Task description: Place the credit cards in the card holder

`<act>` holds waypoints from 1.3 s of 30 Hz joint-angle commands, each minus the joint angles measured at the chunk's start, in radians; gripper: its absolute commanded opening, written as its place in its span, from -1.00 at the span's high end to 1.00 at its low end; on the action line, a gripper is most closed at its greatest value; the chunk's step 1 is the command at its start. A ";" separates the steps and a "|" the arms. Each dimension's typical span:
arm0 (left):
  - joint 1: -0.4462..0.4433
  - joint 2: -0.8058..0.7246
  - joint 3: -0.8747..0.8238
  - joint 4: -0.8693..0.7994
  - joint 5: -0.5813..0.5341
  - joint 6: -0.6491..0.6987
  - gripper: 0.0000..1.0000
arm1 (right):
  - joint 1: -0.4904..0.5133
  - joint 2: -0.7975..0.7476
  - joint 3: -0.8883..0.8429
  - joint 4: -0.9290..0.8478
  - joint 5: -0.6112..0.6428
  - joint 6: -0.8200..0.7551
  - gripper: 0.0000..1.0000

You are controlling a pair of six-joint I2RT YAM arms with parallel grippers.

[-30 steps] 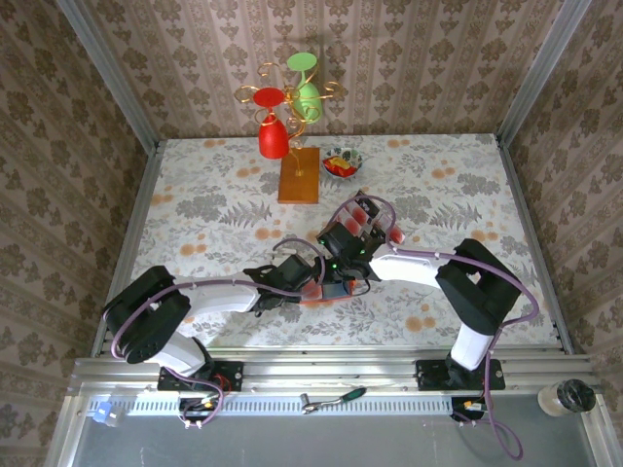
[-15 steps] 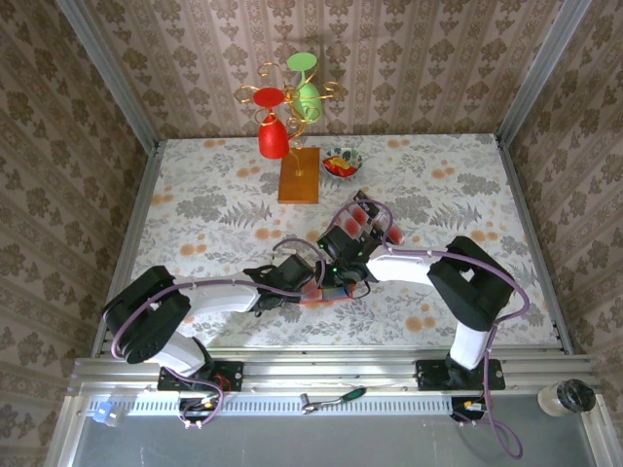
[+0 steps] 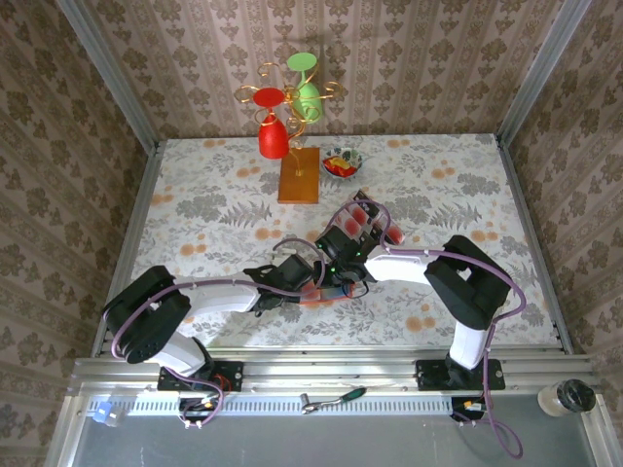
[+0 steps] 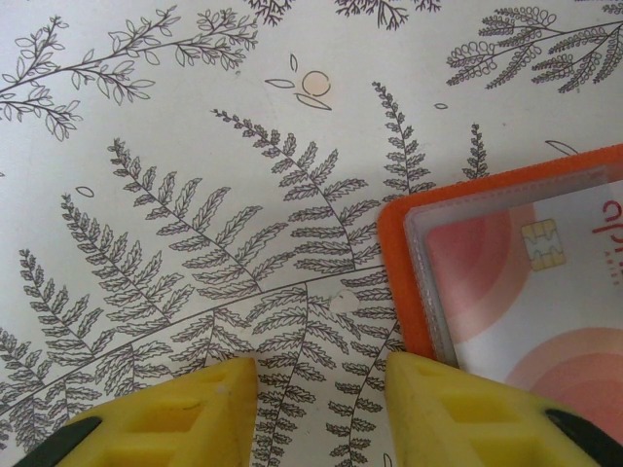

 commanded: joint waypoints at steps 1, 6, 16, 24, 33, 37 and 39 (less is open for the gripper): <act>0.011 0.030 0.002 -0.006 0.009 0.004 0.19 | 0.015 0.024 0.013 0.009 -0.039 0.021 1.00; 0.027 -0.009 -0.005 -0.029 -0.007 0.006 0.19 | 0.014 0.012 0.011 0.010 -0.037 0.028 1.00; 0.074 -0.058 -0.011 -0.075 -0.011 0.005 0.19 | 0.012 -0.033 0.006 -0.011 -0.011 0.022 0.99; 0.075 -0.030 -0.008 -0.053 0.001 0.010 0.19 | 0.003 -0.085 0.001 -0.043 0.019 0.006 0.98; 0.076 -0.020 -0.001 -0.047 0.007 0.017 0.19 | 0.003 -0.103 -0.039 -0.031 0.023 0.015 0.98; 0.075 -0.021 0.001 -0.046 0.009 0.020 0.19 | 0.005 -0.099 -0.059 -0.011 0.017 0.025 0.98; 0.077 -0.021 0.002 -0.049 0.008 0.021 0.19 | 0.005 -0.093 -0.064 -0.004 0.011 0.029 0.99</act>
